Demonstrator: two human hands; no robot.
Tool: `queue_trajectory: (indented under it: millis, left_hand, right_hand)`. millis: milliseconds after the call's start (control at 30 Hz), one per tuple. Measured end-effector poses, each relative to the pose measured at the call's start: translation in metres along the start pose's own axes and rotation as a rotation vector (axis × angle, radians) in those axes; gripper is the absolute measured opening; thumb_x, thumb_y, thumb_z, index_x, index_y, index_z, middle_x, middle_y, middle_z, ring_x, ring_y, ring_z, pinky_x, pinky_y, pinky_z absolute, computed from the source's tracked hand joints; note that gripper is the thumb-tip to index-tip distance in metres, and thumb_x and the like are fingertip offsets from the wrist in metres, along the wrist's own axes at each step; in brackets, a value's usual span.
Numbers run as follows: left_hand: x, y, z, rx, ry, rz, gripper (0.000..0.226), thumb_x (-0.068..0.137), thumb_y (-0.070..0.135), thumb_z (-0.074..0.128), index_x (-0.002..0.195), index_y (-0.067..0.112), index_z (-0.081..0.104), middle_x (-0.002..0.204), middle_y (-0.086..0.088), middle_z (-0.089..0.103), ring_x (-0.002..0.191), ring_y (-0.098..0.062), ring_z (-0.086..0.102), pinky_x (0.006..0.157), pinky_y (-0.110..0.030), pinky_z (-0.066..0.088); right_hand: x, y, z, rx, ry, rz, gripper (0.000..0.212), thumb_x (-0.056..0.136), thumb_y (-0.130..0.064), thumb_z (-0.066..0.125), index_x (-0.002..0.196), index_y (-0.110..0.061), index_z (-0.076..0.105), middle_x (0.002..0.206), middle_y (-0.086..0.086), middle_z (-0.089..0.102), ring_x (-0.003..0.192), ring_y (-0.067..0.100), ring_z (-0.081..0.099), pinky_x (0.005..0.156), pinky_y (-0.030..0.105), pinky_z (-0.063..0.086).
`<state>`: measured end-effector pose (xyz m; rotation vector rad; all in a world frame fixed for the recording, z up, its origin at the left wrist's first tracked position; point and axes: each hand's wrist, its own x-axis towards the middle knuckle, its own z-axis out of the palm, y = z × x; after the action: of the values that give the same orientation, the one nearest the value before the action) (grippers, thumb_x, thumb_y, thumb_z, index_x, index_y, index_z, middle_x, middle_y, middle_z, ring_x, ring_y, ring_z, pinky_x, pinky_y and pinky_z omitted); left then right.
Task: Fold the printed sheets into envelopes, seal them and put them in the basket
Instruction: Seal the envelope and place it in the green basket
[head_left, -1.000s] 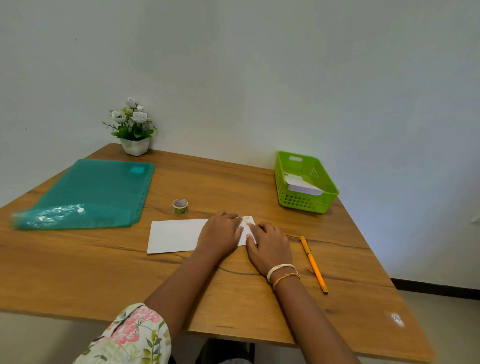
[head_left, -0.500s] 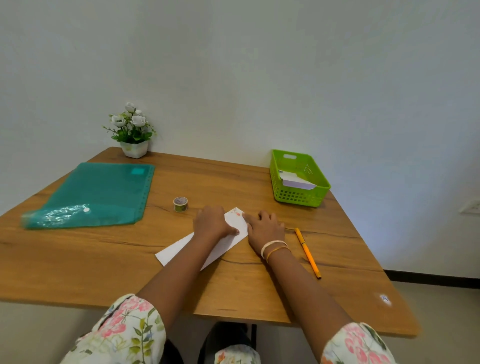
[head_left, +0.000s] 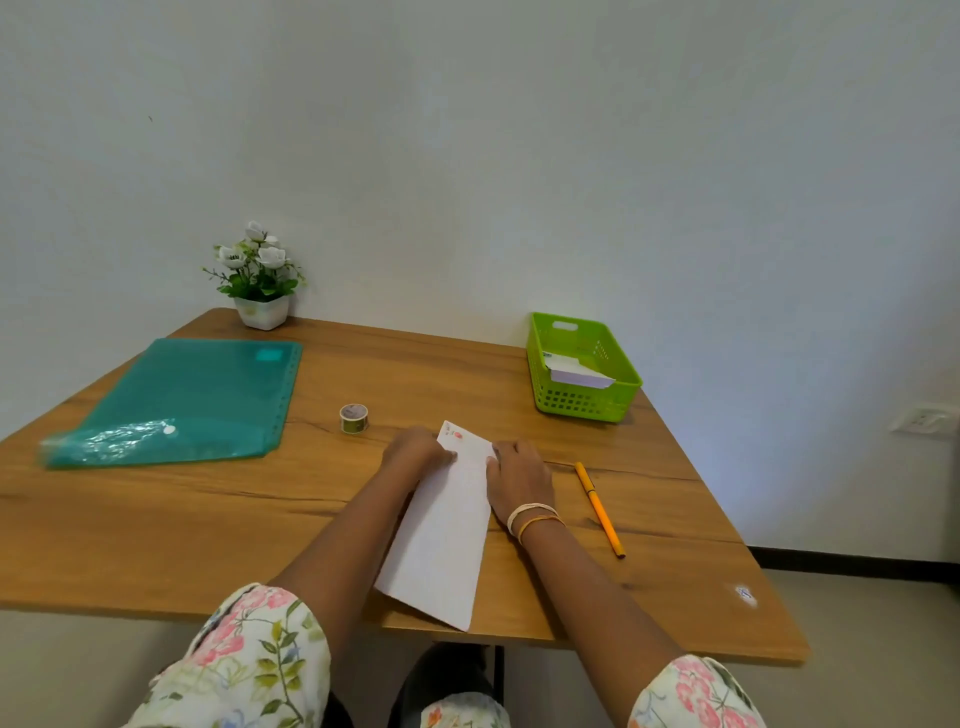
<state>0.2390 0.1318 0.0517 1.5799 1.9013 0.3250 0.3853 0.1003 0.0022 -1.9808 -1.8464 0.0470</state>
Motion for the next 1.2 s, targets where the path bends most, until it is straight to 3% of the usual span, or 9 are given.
queue_trajectory:
  millis: [167, 300, 400, 500, 633, 733, 867, 1033, 1200]
  left_hand:
    - [-0.004, 0.000, -0.011, -0.574, -0.063, -0.205, 0.059, 0.087, 0.024, 0.072, 0.130, -0.006, 0.045, 0.126, -0.017, 0.056, 0.113, -0.032, 0.058, 0.076, -0.036, 0.049]
    - [0.003, 0.000, -0.017, -0.995, -0.053, -0.248, 0.045, 0.085, 0.007, 0.072, 0.124, -0.003, 0.050, 0.119, -0.014, 0.063, 0.095, -0.032, 0.064, 0.054, -0.040, 0.050]
    - [0.006, 0.008, -0.019, -1.066, -0.025, -0.245, 0.041, 0.087, 0.008, 0.070, 0.123, -0.001, 0.054, 0.116, -0.016, 0.066, 0.085, -0.029, 0.065, 0.045, -0.036, 0.047]
    - [-0.016, 0.021, -0.025, -0.977, -0.024, -0.187, 0.039, 0.092, 0.023, 0.065, 0.117, -0.002, 0.050, 0.100, -0.015, 0.064, 0.079, -0.028, 0.064, 0.051, -0.037, 0.050]
    - [-0.043, 0.027, -0.033, -0.677, -0.459, -0.219, 0.066, 0.089, 0.058, 0.055, 0.120, 0.002, 0.041, 0.113, -0.024, 0.055, 0.092, -0.038, 0.062, 0.073, -0.048, 0.059]
    - [-0.049, 0.031, -0.037, -0.694, -0.796, -0.189, 0.065, 0.088, 0.045, 0.064, 0.127, -0.002, 0.046, 0.109, -0.026, 0.064, 0.083, -0.035, 0.071, 0.067, -0.042, 0.061]
    - [-0.054, 0.045, -0.036, -0.791, -0.632, -0.087, 0.033, 0.085, 0.003, 0.069, 0.114, -0.003, 0.055, 0.094, -0.018, 0.070, 0.071, -0.025, 0.072, 0.058, -0.032, 0.061]
    - [-0.059, 0.075, -0.039, -0.754, -0.497, 0.025, 0.020, 0.091, 0.001, 0.061, 0.109, -0.004, 0.055, 0.090, -0.014, 0.063, 0.082, -0.021, 0.064, 0.041, -0.019, 0.052]
    - [-0.038, 0.116, -0.029, -0.850, -0.402, 0.113, 0.036, 0.088, -0.006, 0.061, 0.123, -0.009, 0.053, 0.111, -0.018, 0.061, 0.113, -0.031, 0.061, 0.061, -0.028, 0.059]
  right_hand:
    - [-0.002, -0.006, -0.016, 0.241, -0.099, 0.110, 0.035, 0.096, -0.033, 0.045, 0.120, -0.011, 0.057, 0.123, 0.009, 0.057, 0.115, 0.027, 0.051, 0.093, 0.035, 0.042]
    - [0.006, -0.015, -0.044, 0.669, -0.212, 0.373, 0.033, 0.092, -0.030, 0.055, 0.107, -0.002, 0.065, 0.116, 0.016, 0.065, 0.107, 0.033, 0.058, 0.086, 0.036, 0.045]
    - [0.009, -0.016, -0.063, 0.882, -0.441, 0.546, 0.013, 0.088, -0.017, 0.062, 0.090, -0.004, 0.059, 0.108, 0.017, 0.064, 0.094, 0.032, 0.061, 0.080, 0.036, 0.046]
    - [0.017, -0.014, -0.075, 0.918, -0.388, 0.514, 0.007, 0.086, -0.008, 0.063, 0.091, -0.002, 0.062, 0.113, 0.019, 0.064, 0.097, 0.032, 0.062, 0.088, 0.038, 0.049]
    - [0.027, -0.008, -0.095, 0.833, -0.256, 0.502, 0.037, 0.092, -0.010, 0.056, 0.127, 0.002, 0.055, 0.131, 0.019, 0.056, 0.121, 0.033, 0.054, 0.082, 0.027, 0.043]
    - [0.033, -0.004, -0.103, 0.771, -0.162, 0.496, 0.031, 0.095, -0.007, 0.052, 0.122, 0.008, 0.057, 0.130, 0.018, 0.057, 0.121, 0.031, 0.053, 0.067, 0.020, 0.042]
    - [0.036, -0.002, -0.108, 0.890, -0.029, 0.489, 0.024, 0.091, -0.001, 0.055, 0.111, 0.008, 0.063, 0.120, 0.020, 0.063, 0.097, 0.030, 0.061, 0.059, 0.025, 0.041]
    - [0.041, 0.003, -0.130, 0.884, -0.168, 0.492, 0.031, 0.091, -0.008, 0.055, 0.121, -0.003, 0.058, 0.115, 0.014, 0.060, 0.097, 0.029, 0.057, 0.079, 0.036, 0.049]
    - [0.056, 0.016, -0.148, 1.071, -0.174, 0.620, 0.025, 0.093, 0.007, 0.044, 0.112, -0.006, 0.053, 0.080, 0.013, 0.056, 0.062, 0.025, 0.054, 0.033, 0.021, 0.046]
